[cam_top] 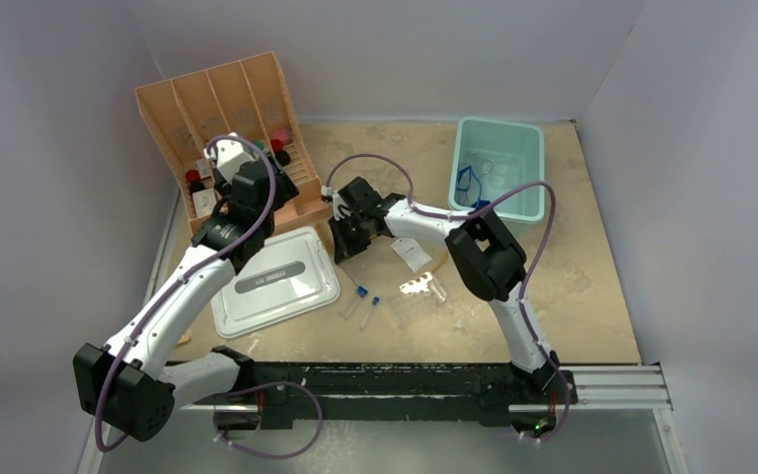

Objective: Organize the chemistry lab equipment

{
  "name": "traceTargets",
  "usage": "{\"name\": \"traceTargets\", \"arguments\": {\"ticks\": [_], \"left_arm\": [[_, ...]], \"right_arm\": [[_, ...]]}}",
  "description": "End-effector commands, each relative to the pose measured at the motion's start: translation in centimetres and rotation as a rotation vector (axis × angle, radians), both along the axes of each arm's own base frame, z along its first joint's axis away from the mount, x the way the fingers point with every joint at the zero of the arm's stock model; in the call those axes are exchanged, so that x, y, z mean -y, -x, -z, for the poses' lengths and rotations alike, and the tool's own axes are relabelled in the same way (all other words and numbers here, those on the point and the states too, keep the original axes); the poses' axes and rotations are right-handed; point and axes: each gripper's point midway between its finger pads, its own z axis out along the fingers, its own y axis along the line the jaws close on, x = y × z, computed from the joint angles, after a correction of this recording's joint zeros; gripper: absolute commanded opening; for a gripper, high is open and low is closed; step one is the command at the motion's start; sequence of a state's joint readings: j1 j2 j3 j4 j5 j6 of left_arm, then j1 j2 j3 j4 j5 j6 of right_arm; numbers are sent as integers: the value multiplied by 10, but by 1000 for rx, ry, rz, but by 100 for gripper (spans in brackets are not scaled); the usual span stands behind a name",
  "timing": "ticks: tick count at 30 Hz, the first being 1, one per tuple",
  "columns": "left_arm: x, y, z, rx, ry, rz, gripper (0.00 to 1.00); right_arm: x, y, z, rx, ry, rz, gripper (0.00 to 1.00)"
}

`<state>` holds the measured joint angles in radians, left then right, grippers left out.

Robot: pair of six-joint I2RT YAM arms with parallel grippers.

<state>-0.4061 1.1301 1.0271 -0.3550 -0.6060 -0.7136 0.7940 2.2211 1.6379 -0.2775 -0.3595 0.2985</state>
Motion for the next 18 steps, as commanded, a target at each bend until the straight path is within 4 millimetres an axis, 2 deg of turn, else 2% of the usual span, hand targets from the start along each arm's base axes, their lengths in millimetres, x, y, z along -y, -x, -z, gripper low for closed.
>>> {"name": "traceTargets", "arguments": {"ticks": [1, 4, 8, 13, 18], "left_arm": [[-2, 0, -12, 40, 10, 3, 70], [-3, 1, -12, 38, 8, 2, 70], [-2, 0, -15, 50, 16, 0, 69], [1, -2, -29, 99, 38, 13, 69], [10, -7, -40, 146, 60, 57, 70]], "right_arm": [[-5, -8, -2, 18, 7, 49, 0], [-2, 0, -12, 0, -15, 48, 0], [2, -5, -41, 79, -63, 75, 0], [19, -26, -100, 244, -145, 171, 0], [58, -60, -162, 377, -203, 307, 0]]}}
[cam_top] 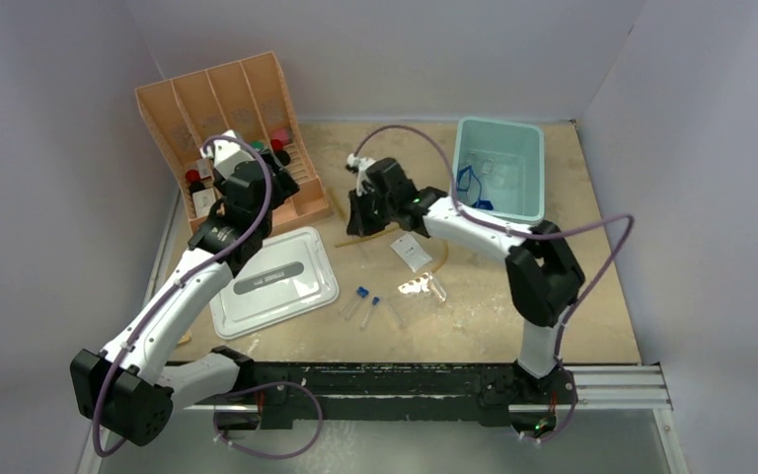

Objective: Organize the chemistry lab equipment

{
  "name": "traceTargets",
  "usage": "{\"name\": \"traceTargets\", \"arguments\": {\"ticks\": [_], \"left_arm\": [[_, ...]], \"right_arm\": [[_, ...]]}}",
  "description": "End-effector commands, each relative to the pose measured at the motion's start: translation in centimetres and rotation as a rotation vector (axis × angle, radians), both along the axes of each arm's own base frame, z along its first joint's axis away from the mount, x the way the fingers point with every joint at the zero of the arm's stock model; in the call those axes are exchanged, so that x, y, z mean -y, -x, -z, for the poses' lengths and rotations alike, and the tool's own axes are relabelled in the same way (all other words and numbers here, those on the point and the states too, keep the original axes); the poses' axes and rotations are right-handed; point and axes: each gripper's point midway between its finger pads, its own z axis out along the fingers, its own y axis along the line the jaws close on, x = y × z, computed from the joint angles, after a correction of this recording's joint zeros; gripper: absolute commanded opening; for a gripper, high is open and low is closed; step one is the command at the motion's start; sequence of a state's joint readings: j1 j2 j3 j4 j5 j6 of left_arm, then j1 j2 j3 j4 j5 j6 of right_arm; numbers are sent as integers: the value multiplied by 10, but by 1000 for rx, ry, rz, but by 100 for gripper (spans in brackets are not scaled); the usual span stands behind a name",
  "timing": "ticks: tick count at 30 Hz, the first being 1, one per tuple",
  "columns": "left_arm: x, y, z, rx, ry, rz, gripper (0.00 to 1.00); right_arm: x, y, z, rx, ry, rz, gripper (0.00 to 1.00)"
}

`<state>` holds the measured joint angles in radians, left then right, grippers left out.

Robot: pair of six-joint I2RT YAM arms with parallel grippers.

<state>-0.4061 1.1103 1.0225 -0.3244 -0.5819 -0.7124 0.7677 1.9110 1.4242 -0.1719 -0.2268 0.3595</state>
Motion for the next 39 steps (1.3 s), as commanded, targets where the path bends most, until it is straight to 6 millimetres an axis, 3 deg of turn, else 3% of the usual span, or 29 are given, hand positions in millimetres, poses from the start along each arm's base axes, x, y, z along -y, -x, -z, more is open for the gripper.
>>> {"name": "traceTargets", "arguments": {"ticks": [1, 6, 9, 13, 17, 23, 35, 39], "left_arm": [[8, -8, -31, 116, 40, 48, 70], [22, -14, -33, 138, 64, 112, 70], [28, -17, -32, 141, 70, 136, 69], [33, -21, -30, 141, 70, 153, 70], [35, -25, -26, 131, 67, 159, 70], [38, -30, -21, 118, 67, 162, 70], [36, -31, -8, 82, 59, 146, 70], [35, -31, -6, 77, 54, 139, 70]], "right_arm": [[35, -55, -96, 229, -128, 183, 0], [111, -92, -153, 352, -115, 398, 0], [171, -112, -175, 401, -57, 551, 0], [236, -124, -176, 372, 17, 728, 0], [274, -127, -157, 288, 53, 841, 0], [293, -137, -112, 154, 102, 869, 0], [277, -166, -54, 13, 123, 801, 0], [275, -168, -48, -18, 123, 805, 3]]}}
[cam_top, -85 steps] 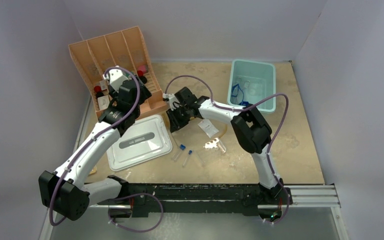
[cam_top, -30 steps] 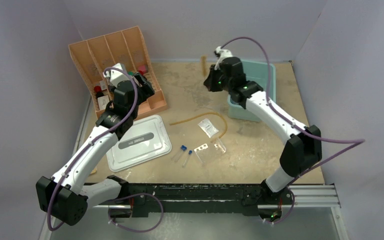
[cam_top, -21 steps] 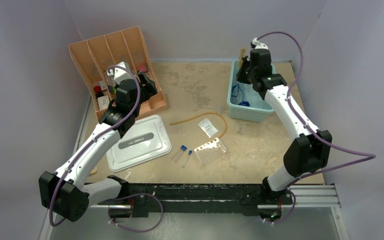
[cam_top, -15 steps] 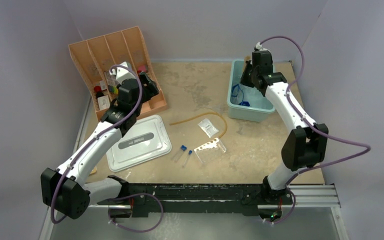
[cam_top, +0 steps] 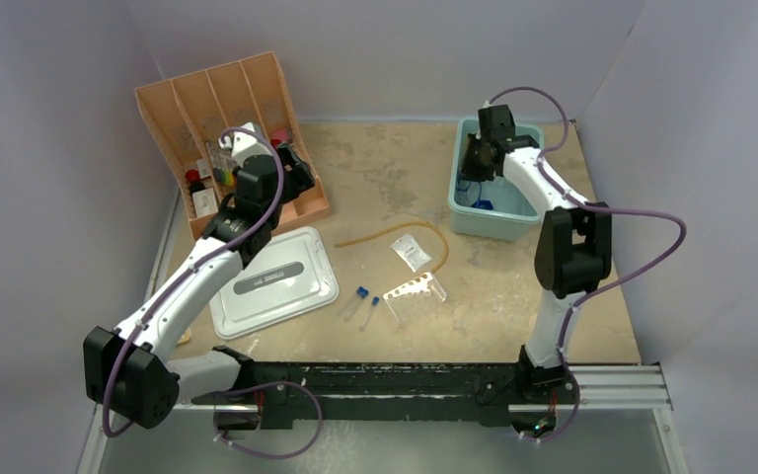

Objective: Organize the chemistry lab equipment

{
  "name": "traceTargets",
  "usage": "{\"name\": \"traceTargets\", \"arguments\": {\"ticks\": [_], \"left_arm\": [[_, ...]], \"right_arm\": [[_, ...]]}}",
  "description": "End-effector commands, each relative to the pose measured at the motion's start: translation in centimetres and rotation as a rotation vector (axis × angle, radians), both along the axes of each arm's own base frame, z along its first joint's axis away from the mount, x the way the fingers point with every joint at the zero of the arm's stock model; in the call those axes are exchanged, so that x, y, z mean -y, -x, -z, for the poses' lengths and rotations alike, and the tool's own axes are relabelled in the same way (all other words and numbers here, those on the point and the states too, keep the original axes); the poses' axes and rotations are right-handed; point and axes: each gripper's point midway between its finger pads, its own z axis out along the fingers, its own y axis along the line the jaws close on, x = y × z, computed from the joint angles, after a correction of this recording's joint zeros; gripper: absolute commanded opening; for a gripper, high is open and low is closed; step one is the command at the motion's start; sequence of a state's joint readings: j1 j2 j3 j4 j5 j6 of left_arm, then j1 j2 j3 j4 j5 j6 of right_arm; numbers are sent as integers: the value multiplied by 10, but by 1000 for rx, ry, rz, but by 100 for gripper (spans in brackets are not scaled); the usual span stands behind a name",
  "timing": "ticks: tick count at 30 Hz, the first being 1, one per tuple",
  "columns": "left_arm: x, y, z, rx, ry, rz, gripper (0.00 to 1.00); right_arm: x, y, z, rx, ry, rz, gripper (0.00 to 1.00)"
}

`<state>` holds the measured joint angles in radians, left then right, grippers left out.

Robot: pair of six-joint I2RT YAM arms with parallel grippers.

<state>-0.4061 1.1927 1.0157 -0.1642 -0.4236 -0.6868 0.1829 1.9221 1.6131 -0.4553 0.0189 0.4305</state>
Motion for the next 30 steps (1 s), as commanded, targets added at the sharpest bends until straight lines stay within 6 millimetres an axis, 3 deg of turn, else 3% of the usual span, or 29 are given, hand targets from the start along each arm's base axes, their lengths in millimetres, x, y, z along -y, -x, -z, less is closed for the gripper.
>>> {"name": "traceTargets", "arguments": {"ticks": [1, 6, 14, 18, 21, 25, 30], "left_arm": [[-4, -5, -9, 38, 0, -18, 70], [-3, -8, -8, 34, -3, -18, 70], [-2, -11, -6, 34, 8, -22, 70], [1, -13, -6, 37, 24, -17, 70], [3, -13, -4, 35, 32, -13, 70], [4, -13, -3, 34, 36, -12, 69], [2, -12, -5, 36, 37, -21, 69]], "right_arm": [[-4, -9, -26, 42, -41, 9, 10], [3, -10, -45, 97, -21, 40, 30], [19, -9, -91, 220, 52, 57, 32], [14, -1, -107, 251, 65, 8, 32], [-3, 7, -121, 298, 80, -80, 34], [-49, 21, -134, 359, 103, -287, 44], [-111, 42, -120, 356, 136, -505, 55]]}}
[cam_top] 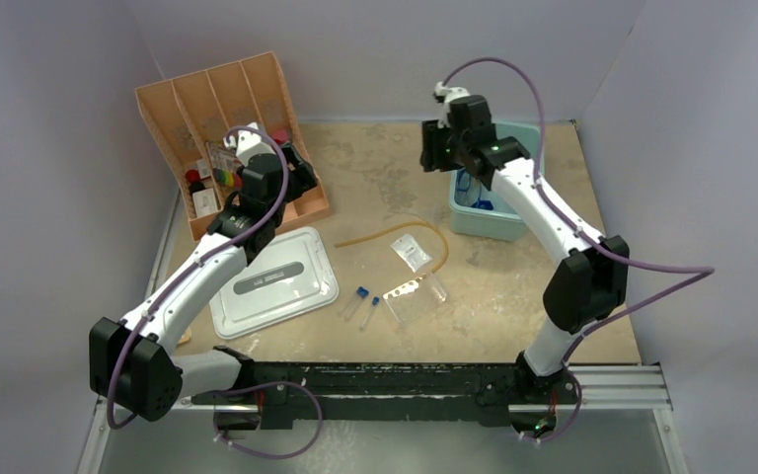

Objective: Organize the chemistry lab equipment

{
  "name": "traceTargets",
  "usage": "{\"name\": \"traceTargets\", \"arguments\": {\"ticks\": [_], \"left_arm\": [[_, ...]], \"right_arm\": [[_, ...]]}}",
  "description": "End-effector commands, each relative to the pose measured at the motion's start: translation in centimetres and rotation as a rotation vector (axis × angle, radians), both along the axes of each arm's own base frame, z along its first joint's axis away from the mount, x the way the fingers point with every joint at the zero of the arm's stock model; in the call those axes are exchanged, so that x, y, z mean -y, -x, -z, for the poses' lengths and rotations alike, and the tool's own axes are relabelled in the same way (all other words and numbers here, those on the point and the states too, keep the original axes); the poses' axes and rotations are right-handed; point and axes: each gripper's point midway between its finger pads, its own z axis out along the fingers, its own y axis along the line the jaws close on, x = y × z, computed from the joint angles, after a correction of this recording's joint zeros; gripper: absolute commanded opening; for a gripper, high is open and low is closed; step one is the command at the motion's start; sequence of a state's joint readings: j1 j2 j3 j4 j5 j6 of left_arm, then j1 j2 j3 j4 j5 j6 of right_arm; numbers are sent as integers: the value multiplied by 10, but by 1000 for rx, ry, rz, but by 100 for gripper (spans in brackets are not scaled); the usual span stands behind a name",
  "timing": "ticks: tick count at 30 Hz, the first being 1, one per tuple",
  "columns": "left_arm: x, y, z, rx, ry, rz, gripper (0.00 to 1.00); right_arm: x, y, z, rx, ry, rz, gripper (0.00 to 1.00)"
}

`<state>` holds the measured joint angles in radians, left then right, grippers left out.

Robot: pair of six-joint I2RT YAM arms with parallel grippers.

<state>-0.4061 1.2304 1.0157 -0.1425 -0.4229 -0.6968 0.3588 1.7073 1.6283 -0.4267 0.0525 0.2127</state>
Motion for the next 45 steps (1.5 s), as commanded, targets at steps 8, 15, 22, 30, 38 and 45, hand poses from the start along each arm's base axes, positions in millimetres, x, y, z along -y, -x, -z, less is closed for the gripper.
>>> {"name": "traceTargets", "arguments": {"ticks": [8, 15, 22, 30, 38, 45], "left_arm": [[-8, 2, -13, 40, 17, -28, 69], [-9, 4, -10, 33, 15, -31, 69], [-7, 3, -6, 24, 18, -24, 69], [-8, 6, -5, 23, 23, -27, 69], [-13, 12, -6, 21, 21, -39, 69], [-15, 16, -6, 20, 25, -44, 69]], "right_arm": [[-82, 47, 68, -124, 227, -333, 58], [-71, 83, 126, -292, 300, -351, 65], [-77, 106, 161, -394, 255, -405, 82], [-74, 108, 189, -464, 265, -355, 72], [-73, 108, 206, -502, 284, -349, 62], [-80, 113, 221, -547, 260, -382, 49]]}}
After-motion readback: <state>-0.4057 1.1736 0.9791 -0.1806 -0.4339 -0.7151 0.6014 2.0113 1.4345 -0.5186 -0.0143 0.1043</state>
